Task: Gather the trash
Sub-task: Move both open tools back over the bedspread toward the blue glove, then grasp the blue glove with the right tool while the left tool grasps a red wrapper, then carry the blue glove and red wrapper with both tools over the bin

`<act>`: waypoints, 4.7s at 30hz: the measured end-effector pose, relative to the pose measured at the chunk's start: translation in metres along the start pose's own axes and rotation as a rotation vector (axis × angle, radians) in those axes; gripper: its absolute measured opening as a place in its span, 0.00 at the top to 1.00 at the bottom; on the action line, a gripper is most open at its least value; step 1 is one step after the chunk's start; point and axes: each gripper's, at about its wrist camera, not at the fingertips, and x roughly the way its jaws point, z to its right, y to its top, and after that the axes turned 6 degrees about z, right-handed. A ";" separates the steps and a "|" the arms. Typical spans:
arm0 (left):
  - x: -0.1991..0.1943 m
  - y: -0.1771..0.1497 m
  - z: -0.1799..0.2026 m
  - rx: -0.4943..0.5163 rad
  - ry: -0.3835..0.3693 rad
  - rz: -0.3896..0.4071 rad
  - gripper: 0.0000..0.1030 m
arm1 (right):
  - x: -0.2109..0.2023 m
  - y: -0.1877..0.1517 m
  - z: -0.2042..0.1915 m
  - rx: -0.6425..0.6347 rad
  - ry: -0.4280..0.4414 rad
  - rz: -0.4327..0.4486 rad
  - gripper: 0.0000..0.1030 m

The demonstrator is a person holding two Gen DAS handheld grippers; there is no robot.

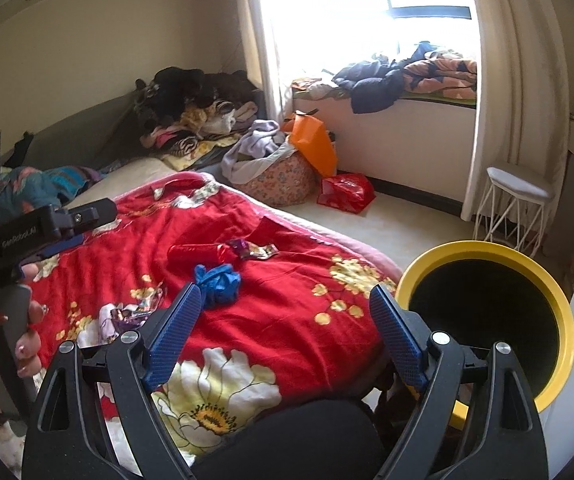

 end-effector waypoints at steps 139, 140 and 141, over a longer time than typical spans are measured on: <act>0.043 -0.017 0.160 0.179 -0.477 -0.171 1.00 | -0.019 0.016 0.163 0.336 -0.179 0.068 0.87; 0.044 -0.019 0.165 0.191 -0.481 -0.173 1.00 | -0.020 0.015 0.169 0.348 -0.189 0.069 0.87; 0.046 -0.020 0.168 0.196 -0.484 -0.176 1.00 | -0.020 0.013 0.173 0.354 -0.196 0.070 0.87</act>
